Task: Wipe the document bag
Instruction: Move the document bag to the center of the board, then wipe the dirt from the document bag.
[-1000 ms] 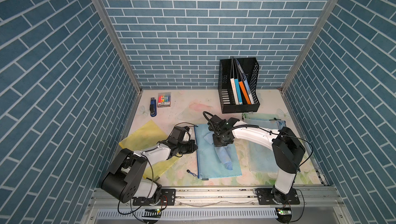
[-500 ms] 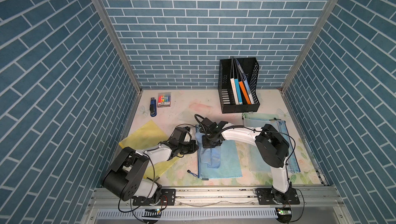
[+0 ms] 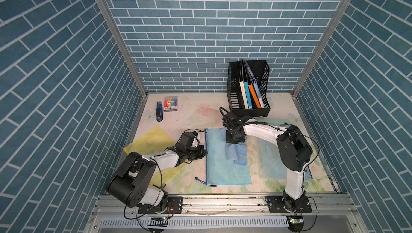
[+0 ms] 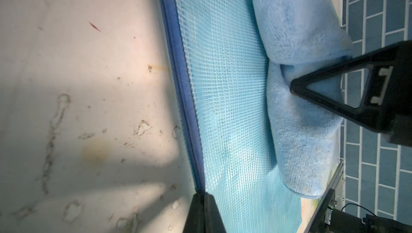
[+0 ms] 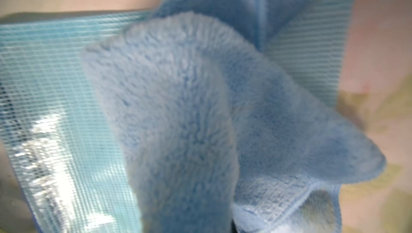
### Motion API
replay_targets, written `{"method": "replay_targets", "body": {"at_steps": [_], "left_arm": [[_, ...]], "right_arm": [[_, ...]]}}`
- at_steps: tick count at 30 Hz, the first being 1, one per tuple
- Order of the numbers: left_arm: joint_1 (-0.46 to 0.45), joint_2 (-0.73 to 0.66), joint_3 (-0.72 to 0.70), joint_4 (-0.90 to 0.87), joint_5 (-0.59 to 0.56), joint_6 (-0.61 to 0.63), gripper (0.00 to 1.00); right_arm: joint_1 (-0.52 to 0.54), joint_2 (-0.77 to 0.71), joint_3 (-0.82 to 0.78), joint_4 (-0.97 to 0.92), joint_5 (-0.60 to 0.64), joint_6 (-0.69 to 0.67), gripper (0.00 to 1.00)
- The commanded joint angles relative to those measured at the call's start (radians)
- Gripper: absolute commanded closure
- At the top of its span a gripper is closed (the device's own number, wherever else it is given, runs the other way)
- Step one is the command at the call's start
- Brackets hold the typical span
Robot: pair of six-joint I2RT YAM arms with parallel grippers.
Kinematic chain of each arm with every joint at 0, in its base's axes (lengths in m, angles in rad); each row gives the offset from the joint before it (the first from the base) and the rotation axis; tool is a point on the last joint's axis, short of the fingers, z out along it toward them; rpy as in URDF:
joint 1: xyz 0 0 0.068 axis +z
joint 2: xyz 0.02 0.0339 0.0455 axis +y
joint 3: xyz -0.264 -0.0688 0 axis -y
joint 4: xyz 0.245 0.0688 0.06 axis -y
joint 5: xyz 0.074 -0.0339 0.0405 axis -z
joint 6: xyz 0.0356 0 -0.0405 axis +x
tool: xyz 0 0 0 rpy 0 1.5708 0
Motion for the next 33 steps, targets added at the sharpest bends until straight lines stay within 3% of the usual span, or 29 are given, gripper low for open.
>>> {"method": "replay_targets", "body": {"at_steps": [1, 4, 7, 20, 24, 27, 33], "left_arm": [[-0.007, 0.018, -0.005, 0.034, 0.005, -0.019, 1.00], [-0.012, 0.018, -0.005, 0.047, 0.006, -0.033, 1.00], [-0.013, 0.007, -0.015, 0.059, -0.003, -0.048, 1.00], [-0.012, -0.040, -0.087, 0.142, -0.050, -0.138, 1.00], [-0.013, -0.035, -0.087, 0.155, -0.049, -0.146, 1.00], [-0.012, -0.031, -0.087, 0.168, -0.046, -0.157, 1.00], [-0.012, -0.016, -0.084, 0.196, -0.048, -0.180, 1.00]], "right_arm": [[0.094, 0.100, 0.133, 0.005, -0.069, 0.002, 1.00], [0.149, 0.165, 0.223, 0.048, -0.150, 0.029, 1.00], [0.142, 0.157, 0.163, 0.152, -0.184, 0.098, 1.00], [-0.097, -0.097, -0.073, -0.075, 0.054, -0.111, 1.00], [-0.116, -0.098, -0.096, -0.067, 0.038, -0.114, 1.00], [-0.088, -0.086, -0.104, -0.030, -0.010, -0.085, 1.00], [0.121, -0.031, 0.020, -0.030, -0.050, -0.045, 1.00]]}}
